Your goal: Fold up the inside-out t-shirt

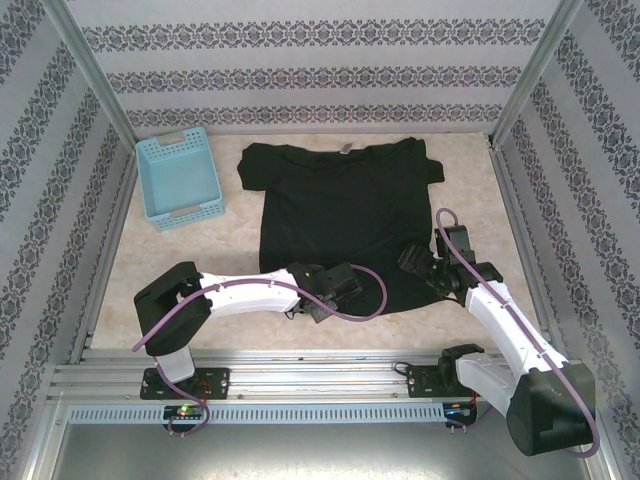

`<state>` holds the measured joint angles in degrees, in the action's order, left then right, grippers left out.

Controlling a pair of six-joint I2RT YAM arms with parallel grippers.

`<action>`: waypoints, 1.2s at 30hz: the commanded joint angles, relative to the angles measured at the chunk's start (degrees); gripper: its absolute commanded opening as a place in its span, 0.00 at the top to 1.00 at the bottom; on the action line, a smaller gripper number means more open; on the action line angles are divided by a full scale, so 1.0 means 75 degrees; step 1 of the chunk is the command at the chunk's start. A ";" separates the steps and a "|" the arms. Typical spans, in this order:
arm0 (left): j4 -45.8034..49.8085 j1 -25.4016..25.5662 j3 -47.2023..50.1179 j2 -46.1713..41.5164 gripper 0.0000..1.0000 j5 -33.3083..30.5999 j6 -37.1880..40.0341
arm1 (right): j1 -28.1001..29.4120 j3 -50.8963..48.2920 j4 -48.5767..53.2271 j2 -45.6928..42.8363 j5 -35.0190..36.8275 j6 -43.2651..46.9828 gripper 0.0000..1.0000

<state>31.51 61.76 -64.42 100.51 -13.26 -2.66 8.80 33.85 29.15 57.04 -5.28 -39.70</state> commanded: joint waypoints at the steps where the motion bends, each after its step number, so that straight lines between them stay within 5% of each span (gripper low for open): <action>1: 0.0025 -0.0065 -0.0082 -0.0169 0.72 0.0002 0.0137 | 0.0075 -0.0106 0.0088 0.0054 -0.0025 -0.0027 0.20; 9: -0.0306 -0.0187 -0.0129 -0.0160 1.00 0.0328 -0.0049 | 0.0093 -0.0153 0.0145 -0.0072 -0.0007 0.0019 0.20; 14: -0.0890 -0.0787 -0.0220 -0.0922 1.00 0.0997 -0.0824 | 0.0386 -0.0284 -0.0156 -0.0718 -0.0234 0.0243 0.20; 24: -0.1740 -0.2034 -0.1116 -0.1214 1.00 0.2916 -0.2119 | 0.4078 -0.1538 -0.2855 -0.1988 0.0762 -0.0058 0.22; 29: -0.1869 -0.2314 -0.1434 -0.1276 1.00 0.3441 -0.2322 | 0.5695 -0.2274 -0.5002 -0.0822 0.1971 -0.0117 0.21; 36: -0.1775 -0.2407 -0.1719 -0.1412 1.00 0.3791 -0.2399 | 0.6004 -0.2251 -0.7643 0.2055 0.2555 0.0411 0.21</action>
<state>20.03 44.49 -75.16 92.07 12.23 -18.96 53.34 16.97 -14.68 67.61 9.30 -38.76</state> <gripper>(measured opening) 0.047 0.785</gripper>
